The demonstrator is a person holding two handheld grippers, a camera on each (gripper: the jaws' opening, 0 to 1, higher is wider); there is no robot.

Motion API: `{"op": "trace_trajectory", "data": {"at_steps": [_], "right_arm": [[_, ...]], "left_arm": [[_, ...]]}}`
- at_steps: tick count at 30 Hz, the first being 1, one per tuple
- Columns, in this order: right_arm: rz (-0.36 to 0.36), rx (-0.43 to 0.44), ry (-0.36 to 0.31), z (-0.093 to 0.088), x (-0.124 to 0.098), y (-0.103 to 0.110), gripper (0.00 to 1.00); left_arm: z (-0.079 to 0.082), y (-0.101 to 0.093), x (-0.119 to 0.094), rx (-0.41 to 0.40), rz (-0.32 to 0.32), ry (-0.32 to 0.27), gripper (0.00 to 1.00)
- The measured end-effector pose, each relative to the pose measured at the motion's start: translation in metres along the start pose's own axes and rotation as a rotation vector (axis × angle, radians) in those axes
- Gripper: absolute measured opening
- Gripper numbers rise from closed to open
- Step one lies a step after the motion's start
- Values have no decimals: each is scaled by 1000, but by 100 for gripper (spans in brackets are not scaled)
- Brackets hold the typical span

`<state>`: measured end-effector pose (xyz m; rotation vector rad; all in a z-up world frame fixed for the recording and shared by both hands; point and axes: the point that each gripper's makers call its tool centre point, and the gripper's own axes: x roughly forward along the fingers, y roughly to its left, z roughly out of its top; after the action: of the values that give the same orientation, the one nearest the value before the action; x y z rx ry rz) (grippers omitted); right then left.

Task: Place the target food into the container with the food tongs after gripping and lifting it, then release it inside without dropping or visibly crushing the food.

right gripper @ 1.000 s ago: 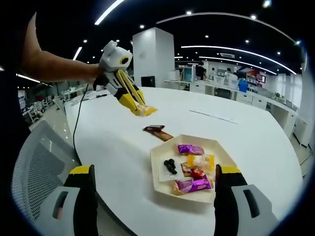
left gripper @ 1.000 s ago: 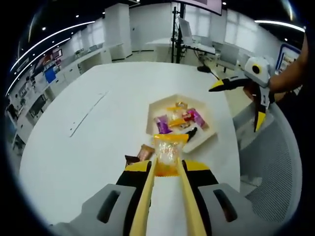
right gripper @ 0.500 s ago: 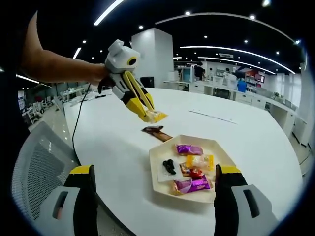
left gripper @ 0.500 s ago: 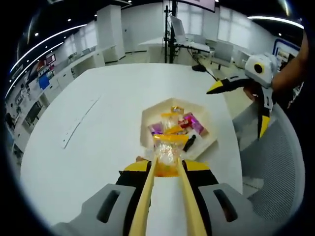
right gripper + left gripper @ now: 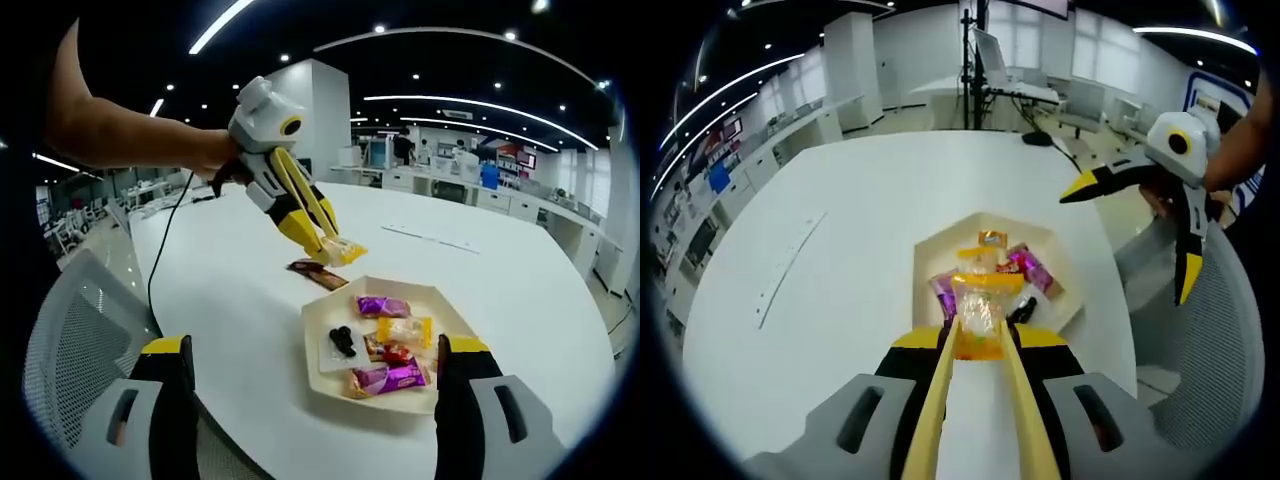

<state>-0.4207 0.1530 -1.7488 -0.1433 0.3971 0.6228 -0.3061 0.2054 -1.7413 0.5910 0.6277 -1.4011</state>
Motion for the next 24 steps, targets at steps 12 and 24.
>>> {"op": "trace_trajectory", "data": {"at_steps": [12,24], "right_arm": [[0,5,-3,0,0,0,100],[2,5,0,0,0,0,99]], "left_arm": [[16,-3,10,12,-16,-8,21],[20,-9,17,49,-23,-44,25]]}}
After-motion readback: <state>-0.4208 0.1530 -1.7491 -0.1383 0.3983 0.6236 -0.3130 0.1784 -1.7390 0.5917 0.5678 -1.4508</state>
